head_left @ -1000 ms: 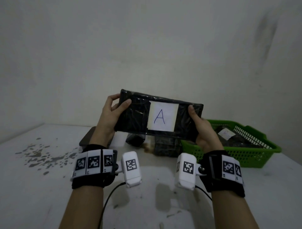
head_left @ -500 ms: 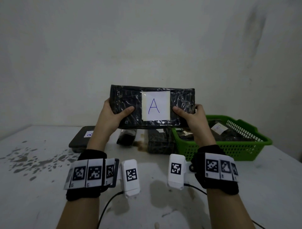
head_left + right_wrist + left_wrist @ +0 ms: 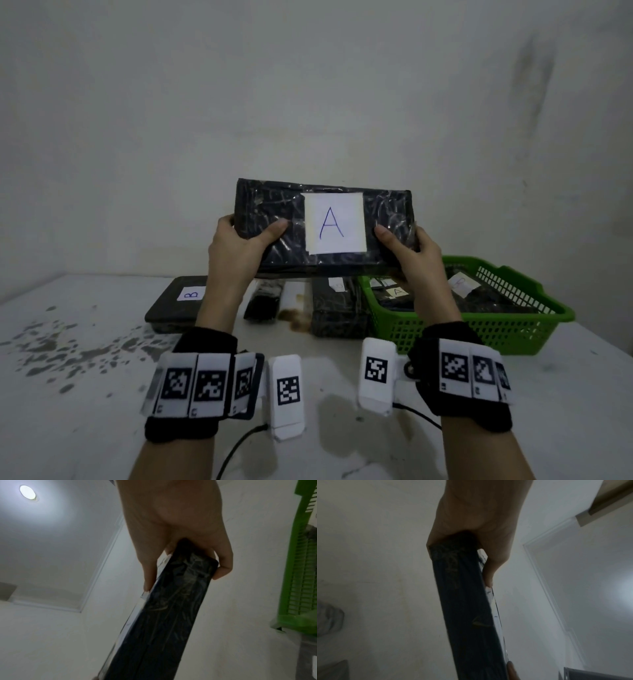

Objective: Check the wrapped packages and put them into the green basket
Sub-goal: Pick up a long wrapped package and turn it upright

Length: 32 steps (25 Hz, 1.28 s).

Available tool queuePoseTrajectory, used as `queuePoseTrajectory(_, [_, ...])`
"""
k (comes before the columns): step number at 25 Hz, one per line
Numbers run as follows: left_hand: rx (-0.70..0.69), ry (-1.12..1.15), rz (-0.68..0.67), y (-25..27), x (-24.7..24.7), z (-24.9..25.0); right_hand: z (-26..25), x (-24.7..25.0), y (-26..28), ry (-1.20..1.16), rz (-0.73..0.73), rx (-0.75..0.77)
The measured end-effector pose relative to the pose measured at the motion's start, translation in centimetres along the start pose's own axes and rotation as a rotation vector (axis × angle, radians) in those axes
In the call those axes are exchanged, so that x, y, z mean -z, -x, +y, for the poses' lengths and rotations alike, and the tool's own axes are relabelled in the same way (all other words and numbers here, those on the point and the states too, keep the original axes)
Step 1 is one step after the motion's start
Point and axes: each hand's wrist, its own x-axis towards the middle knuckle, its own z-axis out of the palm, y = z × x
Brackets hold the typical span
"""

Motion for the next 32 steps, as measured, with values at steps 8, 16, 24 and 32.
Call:
queuePoseTrajectory(8, [0.075, 0.153, -0.156, -0.2, 0.3, 0.4, -0.7, 2.1, -0.7, -0.089, -0.039, -0.066])
queuePoseTrajectory(16, [-0.004, 0.167, -0.363, 0.8, 1.0, 1.6, -1.6, 1.1, 0.1, -0.369, -0.127, -0.073])
queuePoseTrajectory(24, [0.091, 0.357, -0.333, 1.2, 1.0, 1.9, -1.9, 0.5, 0.8, -0.412, -0.011, 0.125])
queuePoseTrajectory(32, [-0.172, 0.575, -0.254, 0.8, 2.4, 2.1, -3.0, 0.6, 0.8, -0.280, -0.207, -0.057])
